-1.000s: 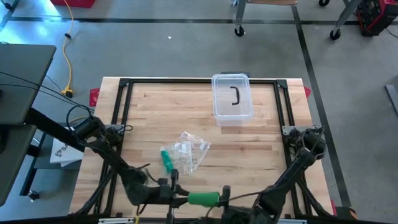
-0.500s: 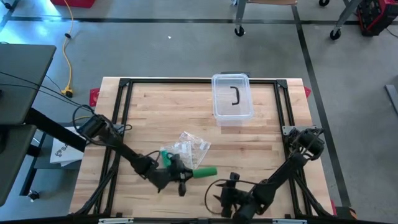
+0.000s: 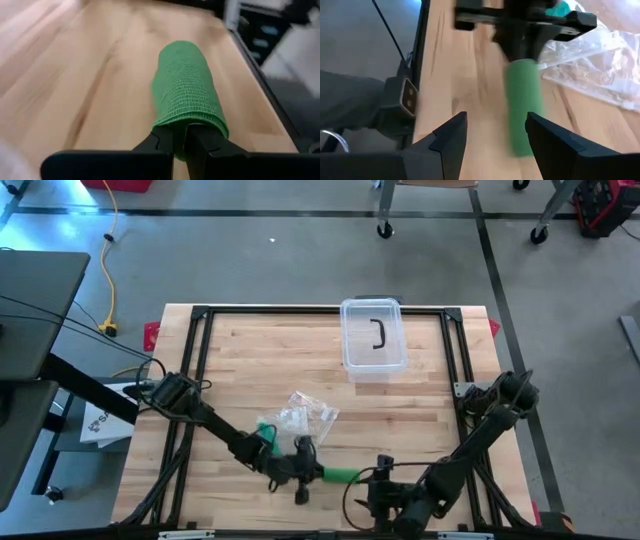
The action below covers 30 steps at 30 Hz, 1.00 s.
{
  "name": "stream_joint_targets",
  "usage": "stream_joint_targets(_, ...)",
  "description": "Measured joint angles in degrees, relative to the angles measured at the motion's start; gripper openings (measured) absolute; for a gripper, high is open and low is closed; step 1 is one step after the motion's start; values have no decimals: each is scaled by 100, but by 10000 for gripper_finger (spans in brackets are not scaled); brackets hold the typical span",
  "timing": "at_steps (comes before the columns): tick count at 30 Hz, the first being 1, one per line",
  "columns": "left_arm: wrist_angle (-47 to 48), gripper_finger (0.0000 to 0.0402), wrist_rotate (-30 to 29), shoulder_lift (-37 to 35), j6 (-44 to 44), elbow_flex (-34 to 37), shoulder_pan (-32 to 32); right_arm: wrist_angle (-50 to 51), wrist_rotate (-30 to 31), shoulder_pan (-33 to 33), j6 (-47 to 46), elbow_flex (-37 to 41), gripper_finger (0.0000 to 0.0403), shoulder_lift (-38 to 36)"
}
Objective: Roll bandage
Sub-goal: Roll the green bandage
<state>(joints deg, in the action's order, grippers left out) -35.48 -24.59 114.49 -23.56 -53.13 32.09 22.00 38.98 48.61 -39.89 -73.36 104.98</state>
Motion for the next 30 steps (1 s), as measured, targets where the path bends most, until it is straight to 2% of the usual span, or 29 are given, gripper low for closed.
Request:
stream_joint_targets(3, 548, 14, -46, 70, 786, -512, 122, -16, -162, -179, 262, 0, 196, -8)
stream_joint_targets(8, 2003, 14, -529, 79, 1261, -1314, 264, -226, -866, -547, 517, 0, 196, 65)
stream_joint_targets(11, 2411, 14, -767, 79, 1610, -1645, 340, -529, -1283, -744, 882, 0, 196, 117)
stream_joint_targets(14, 2619, 14, -928, 85, 2060, -1830, 427, -590, -1631, -896, 1145, 0, 196, 180)
stream_joint_targets(18, 2724, 14, -1108, 83, 2688, -1976, 570, -411, -1725, -995, 1148, 0, 196, 185)
stream_joint_targets(24, 2740, 14, -1798, 83, 3491, -2084, 841, -599, -1955, -1032, 1186, -7, 196, 185)
stream_joint_targets(30, 2635, 14, -1928, 86, 4180, -2199, 992, -920, -2432, -1050, 1338, -7, 196, 185)
